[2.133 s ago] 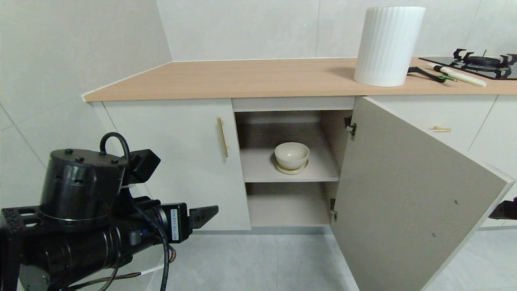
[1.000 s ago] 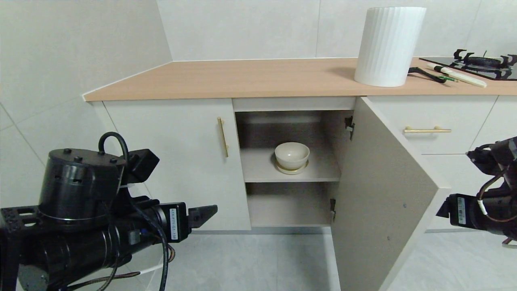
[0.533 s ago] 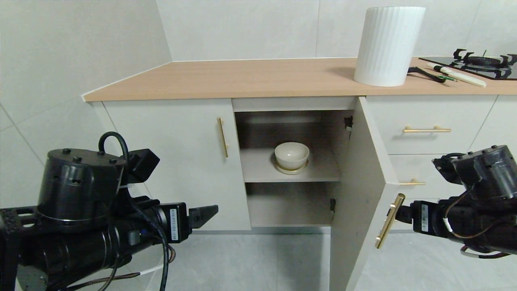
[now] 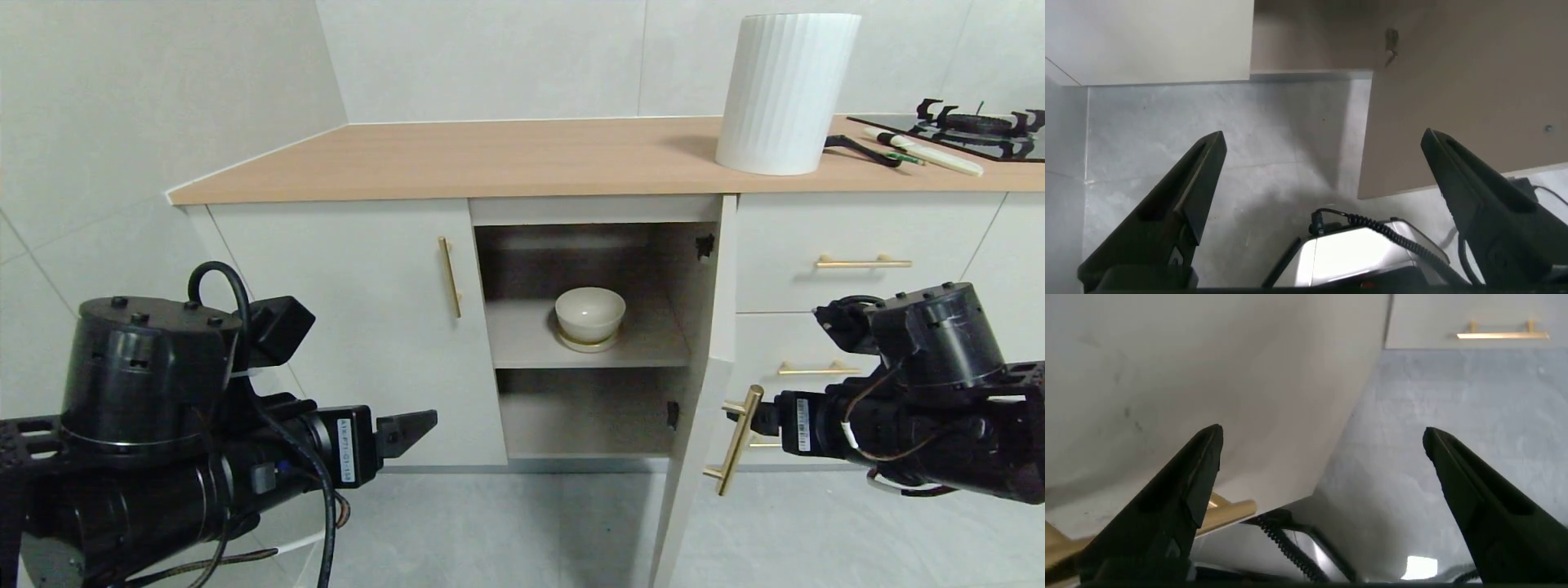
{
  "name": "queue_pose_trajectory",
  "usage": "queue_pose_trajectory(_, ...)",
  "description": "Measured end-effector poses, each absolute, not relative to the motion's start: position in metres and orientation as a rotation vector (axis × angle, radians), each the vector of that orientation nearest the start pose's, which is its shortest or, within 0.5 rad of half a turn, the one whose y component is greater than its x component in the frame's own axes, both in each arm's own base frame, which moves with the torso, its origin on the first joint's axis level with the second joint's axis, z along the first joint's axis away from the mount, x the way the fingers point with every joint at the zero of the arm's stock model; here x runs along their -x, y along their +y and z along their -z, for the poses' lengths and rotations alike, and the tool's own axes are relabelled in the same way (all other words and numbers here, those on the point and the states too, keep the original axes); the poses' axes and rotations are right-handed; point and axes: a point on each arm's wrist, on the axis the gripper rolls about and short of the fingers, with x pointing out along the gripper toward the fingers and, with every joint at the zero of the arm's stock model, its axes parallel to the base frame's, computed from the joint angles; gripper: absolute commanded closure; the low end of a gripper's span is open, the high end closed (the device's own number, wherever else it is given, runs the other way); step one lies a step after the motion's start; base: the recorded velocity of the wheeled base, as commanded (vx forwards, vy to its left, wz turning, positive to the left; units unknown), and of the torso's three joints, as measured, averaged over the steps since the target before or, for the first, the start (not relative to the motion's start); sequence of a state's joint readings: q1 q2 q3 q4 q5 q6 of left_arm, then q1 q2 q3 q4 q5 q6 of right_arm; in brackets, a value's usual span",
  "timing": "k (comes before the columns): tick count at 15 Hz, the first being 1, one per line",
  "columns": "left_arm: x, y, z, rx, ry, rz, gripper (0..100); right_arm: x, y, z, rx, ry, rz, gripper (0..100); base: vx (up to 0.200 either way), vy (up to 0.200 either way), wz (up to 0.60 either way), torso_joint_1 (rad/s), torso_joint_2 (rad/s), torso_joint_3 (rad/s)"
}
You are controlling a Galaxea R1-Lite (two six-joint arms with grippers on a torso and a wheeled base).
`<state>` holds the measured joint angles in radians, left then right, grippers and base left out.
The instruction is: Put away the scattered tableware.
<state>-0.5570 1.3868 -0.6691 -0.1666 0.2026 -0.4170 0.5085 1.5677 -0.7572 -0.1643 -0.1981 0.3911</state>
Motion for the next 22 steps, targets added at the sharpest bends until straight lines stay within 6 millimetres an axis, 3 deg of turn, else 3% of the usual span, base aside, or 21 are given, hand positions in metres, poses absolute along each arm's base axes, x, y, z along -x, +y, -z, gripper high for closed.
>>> queue_pose_trajectory(3, -0.183, -0.109, -0.184, 0.197, 0.571, 0.223, 0, -0.24, 0.134, -0.177, -0.129, 0.625, -0.272, 0, 0.0, 0.0, 0.0, 0.0, 0.0, 0.0)
queue_pose_trajectory(8, -0.184, -0.109, -0.184, 0.196, 0.569, 0.224, 0, -0.257, 0.153, -0.181, -0.121, 0.629, -0.423, 0, 0.0, 0.0, 0.0, 0.0, 0.0, 0.0)
queue_pose_trajectory(16, -0.184, -0.109, -0.182, 0.176, 0.576, 0.227, 0, -0.297, 0.177, -0.183, -0.084, 0.585, -0.437, 0, 0.0, 0.0, 0.0, 0.0, 0.0, 0.0)
queue_pose_trajectory(22, -0.184, -0.109, -0.182, 0.177, 0.574, 0.227, 0, -0.323, 0.186, -0.168, -0.06, 0.58, -0.365, 0, 0.0, 0.0, 0.0, 0.0, 0.0, 0.0)
